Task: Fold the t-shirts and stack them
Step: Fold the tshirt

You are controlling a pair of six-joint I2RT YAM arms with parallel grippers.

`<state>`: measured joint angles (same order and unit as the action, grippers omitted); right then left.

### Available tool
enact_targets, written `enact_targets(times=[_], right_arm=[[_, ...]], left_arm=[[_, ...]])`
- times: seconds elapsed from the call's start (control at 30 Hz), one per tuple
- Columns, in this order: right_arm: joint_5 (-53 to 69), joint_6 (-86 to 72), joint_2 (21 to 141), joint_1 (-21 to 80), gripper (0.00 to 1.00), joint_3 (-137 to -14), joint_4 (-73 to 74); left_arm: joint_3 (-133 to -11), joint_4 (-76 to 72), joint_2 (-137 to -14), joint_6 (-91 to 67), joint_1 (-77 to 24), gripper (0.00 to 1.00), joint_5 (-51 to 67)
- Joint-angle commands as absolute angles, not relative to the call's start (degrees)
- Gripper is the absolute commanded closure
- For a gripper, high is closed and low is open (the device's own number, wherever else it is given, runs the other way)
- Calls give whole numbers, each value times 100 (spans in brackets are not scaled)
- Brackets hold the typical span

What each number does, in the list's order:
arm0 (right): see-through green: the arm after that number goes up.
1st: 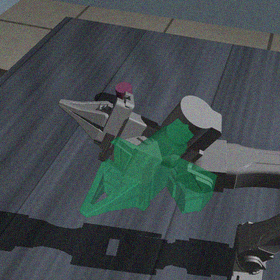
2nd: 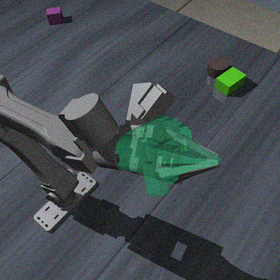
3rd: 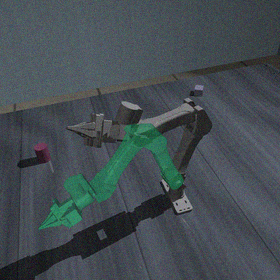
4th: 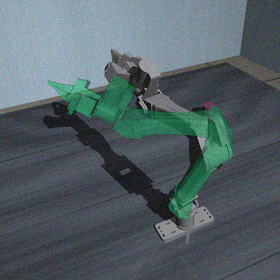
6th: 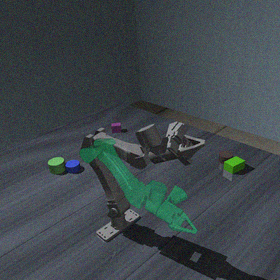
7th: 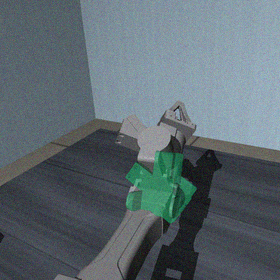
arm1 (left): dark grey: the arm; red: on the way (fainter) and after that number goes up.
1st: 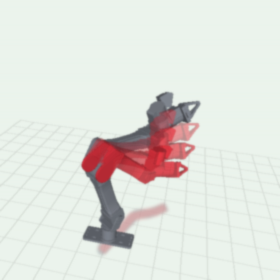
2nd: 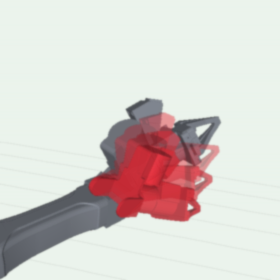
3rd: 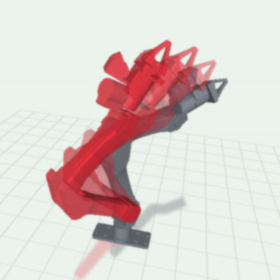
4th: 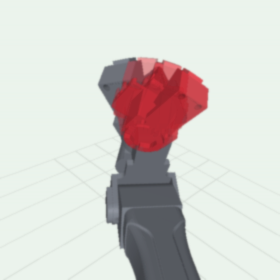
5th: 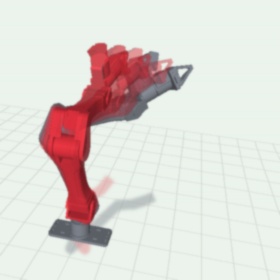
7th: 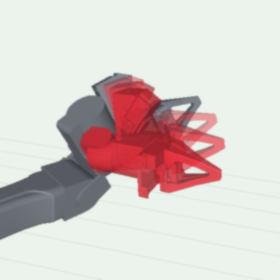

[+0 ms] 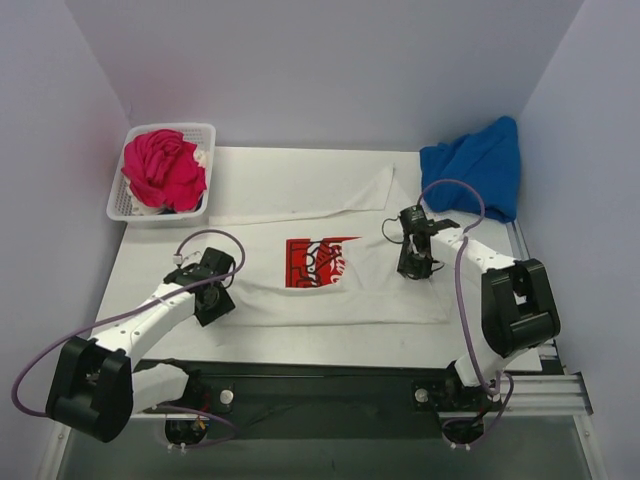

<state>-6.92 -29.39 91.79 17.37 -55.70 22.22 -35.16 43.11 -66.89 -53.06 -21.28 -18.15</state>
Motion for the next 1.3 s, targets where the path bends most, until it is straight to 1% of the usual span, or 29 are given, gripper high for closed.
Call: enact_targets(times=[0.0,0.1,0.23,0.27,0.47,0.67,0.8,0.97,1.03,1.13,1.27], right_arm=[[-396,-3155,9202,1766,72,-5186,2531],[-194,-3208,9255,1767,72,-4993,2610],[-299,-3401,9351,1767,73,-4966,3066],[-368,-3497,9360,1767,74,-4966,3285],[-562,-3726,9475,1697,80,-4755,3717],[-589,-3823,9299,1512,81,-4553,3841],[-703,-3771,9211,1547,81,-4605,3832],[-756,-3762,9053,1661,80,-4790,3832],[-738,-3753,9044,1687,80,-4851,3823],[-712,-3735,9105,1723,80,-4904,3788],[-642,-3718,9141,1775,80,-4922,3718]], left_arm=[[-3446,3920,-6705,-5133,-2101,50,-1679],[-3533,4095,-6943,-5072,-2101,50,-1696],[-3770,4761,-7233,-5282,-2101,49,-1863],[-3858,4938,-7320,-5413,-2092,48,-1942],[-3833,5475,-7278,-5905,-2030,47,-1986],[-3726,5581,-7146,-6108,-2013,48,-1802],[-3884,5467,-6857,-5960,-2021,51,-1758],[-3973,4853,-5970,-5608,-2013,50,-1688],[-3903,4545,-5863,-5529,-2004,48,-1679],[-3780,4185,-6063,-5467,-1995,48,-1758],[-3700,3789,-6949,-5458,-1995,49,-1968]])
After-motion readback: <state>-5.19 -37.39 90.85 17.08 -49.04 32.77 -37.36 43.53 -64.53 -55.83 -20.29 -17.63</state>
